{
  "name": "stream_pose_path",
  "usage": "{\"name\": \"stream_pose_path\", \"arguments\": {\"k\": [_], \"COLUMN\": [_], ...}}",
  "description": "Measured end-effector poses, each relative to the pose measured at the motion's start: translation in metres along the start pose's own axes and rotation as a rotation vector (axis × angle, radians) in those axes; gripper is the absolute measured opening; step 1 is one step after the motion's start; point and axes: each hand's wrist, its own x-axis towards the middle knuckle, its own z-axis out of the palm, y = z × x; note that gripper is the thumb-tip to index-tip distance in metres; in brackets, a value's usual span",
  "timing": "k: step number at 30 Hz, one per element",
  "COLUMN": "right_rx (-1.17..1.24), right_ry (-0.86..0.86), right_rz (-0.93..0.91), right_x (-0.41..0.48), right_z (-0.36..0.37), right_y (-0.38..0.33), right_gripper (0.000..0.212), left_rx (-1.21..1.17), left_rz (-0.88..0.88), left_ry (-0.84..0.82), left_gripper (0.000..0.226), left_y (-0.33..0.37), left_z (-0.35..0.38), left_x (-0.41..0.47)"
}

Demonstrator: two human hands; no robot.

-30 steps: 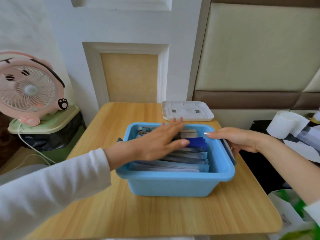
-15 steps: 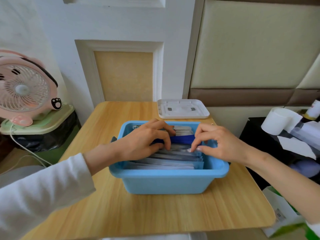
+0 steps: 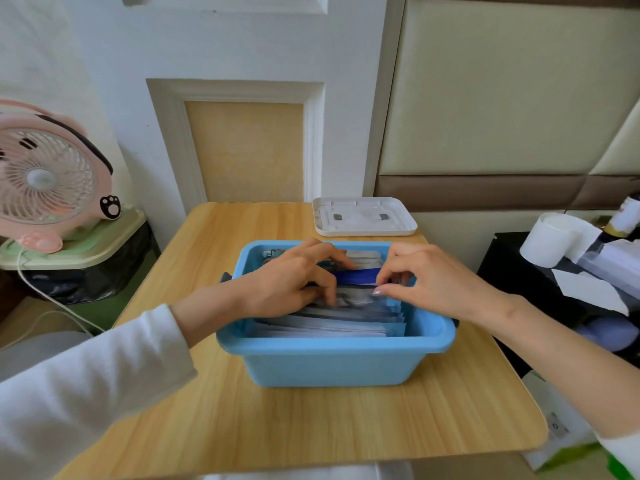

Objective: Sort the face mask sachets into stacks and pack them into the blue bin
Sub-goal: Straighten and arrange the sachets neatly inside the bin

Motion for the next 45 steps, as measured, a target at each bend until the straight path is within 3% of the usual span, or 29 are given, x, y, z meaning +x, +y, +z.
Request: {"name": "stream_pose_path", "arguments": {"k": [8,11,16,21,25,30,33,35,38,41,43,45], "right_rx": [-0.041,-0.056,-0.17,-0.077,-0.126,-0.128,0.154,0.336,0.411,0.401,0.425,0.49], "right_ry": [-0.193,-0.165,-0.046,-0.131,-0.082,-0.186,-0.264,-0.1,0.172,0.056,0.01,0.034], "right_rz": [0.09,0.105,0.012,0.014,-0.038,-0.088,0.02,0.075,0.186,0.266,0.281,0.287], "right_x": [0.016,0.019,0.016,0.01,0.01,0.022,0.023,0.029,0.047,0.061,0.066,0.071], "right_z": [-0.007,-0.001,0.008,-0.004,0.003,0.002,-0.015,-0.02,-0.01,0.008,0.015,0.018], "right_y": [-0.005,-0.005,-0.006,0.004,0.008,0.011,0.014,0.024,0.048,0.064,0.066,0.069], "right_gripper": [0.006,0.019,0.01,0.009,0.009,0.01,0.02,0.026,0.027,0.019,0.017,0.018], "left_rx": [-0.036,-0.025,-0.093,-0.152,-0.176,-0.088,-0.101,-0.102,0.143,0.259,0.003,-0.49], "left_rz": [-0.03,-0.042,-0.073,-0.262,-0.365,-0.337,-0.311,-0.221,-0.155,-0.194,-0.253,-0.328], "left_ry": [0.017,0.019,0.032,0.272,0.452,0.3,0.13,-0.027,-0.232,-0.312,-0.356,-0.195], "left_gripper": [0.017,0.009,0.007,0.01,0.01,0.013,0.032,0.051,0.065,0.07,0.073,0.063], "left_y": [0.005,0.001,-0.004,-0.017,-0.032,-0.034,-0.024,-0.009,0.005,0.003,0.007,0.002], "left_z": [0.002,0.003,-0.002,-0.035,-0.057,-0.057,-0.046,-0.028,0.005,0.014,0.0,-0.023], "left_x": [0.016,0.015,0.008,-0.013,-0.032,-0.039,-0.033,-0.024,-0.011,-0.008,-0.01,-0.008]}}
